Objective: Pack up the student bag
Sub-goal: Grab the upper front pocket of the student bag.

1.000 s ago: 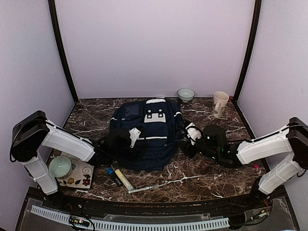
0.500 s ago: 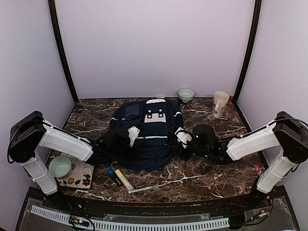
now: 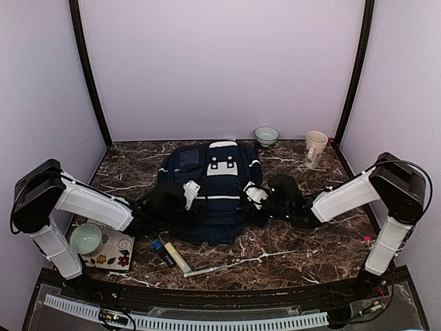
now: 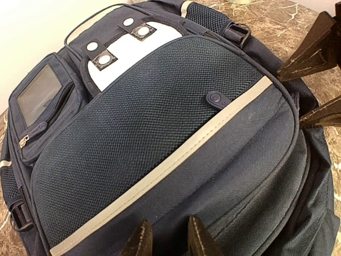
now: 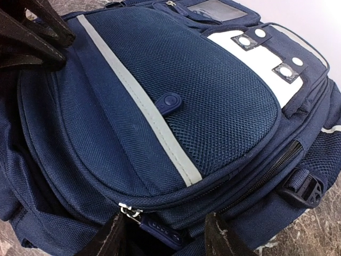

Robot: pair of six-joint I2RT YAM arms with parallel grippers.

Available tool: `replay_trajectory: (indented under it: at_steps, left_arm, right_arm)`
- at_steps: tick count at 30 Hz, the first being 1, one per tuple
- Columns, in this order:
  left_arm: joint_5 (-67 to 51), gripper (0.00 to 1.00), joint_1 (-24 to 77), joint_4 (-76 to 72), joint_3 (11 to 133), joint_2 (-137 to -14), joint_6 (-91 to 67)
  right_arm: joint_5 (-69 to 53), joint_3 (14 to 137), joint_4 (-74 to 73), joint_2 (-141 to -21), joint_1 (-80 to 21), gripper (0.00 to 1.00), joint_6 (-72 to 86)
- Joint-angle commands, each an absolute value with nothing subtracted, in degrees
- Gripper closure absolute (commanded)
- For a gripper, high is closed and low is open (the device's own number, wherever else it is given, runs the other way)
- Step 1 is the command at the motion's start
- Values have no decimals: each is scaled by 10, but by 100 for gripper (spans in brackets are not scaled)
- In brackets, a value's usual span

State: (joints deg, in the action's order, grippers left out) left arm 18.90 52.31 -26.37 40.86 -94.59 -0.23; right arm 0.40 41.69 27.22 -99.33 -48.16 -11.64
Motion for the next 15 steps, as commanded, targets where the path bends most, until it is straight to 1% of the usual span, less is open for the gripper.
replay_trajectory:
  at_steps: [1,3,6,10,15]
  left_arm:
    - [220,75,512,-259,416,-919,-1]
    - [221,75,512,-260,417,-918,-2]
    - [218,75,512,-261,418,-918,-1]
    - [219,75,512,-255,422,-921,0]
    - [219,75,512,-254,422,-920,0]
  right_arm:
    - [-33,435,240,-1019,-458,49,-135]
    - [-44,444,230,-1034,-458,51,-141]
    - [-57,456,227,-1050,-456,56,-143]
    - [-54,465,217,-1062,-455,70,-150]
    - [-49,461,211,-1050,-453,88,-154]
